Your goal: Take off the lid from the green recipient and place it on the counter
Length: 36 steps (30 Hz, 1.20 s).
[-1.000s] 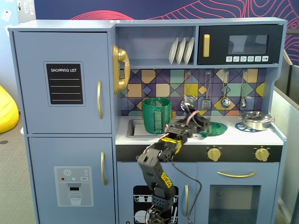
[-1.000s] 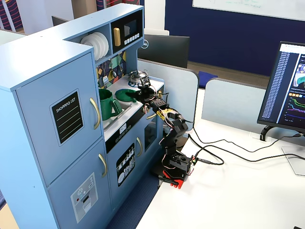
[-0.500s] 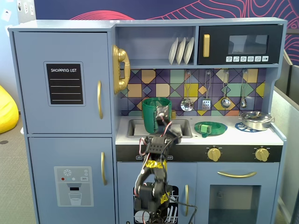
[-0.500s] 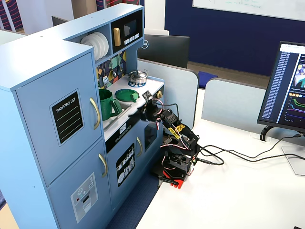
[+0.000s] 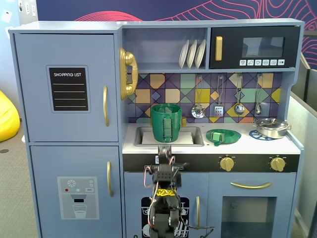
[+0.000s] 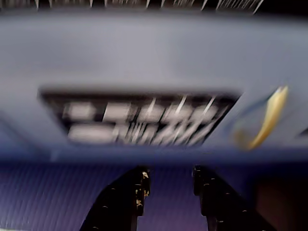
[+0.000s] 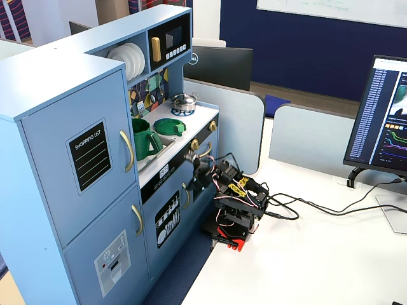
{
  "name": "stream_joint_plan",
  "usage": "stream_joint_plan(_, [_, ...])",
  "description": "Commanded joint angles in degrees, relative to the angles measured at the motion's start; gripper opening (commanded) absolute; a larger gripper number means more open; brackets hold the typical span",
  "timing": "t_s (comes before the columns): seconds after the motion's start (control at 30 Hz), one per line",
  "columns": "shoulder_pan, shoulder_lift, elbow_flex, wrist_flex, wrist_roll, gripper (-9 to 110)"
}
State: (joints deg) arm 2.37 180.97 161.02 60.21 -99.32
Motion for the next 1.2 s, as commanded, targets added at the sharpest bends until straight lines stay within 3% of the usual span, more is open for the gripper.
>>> stream_joint_plan(0.0, [-2.02,0.97,4.66,-0.88,4.39,0])
stream_joint_plan(0.23, [-2.64,1.05,10.46,1.32,8.35,0])
stream_joint_plan(0.73, [-2.90,1.05,10.72,27.25,9.67,1])
stream_joint_plan(1.17, [-2.02,1.14,10.72,27.60,12.74,1])
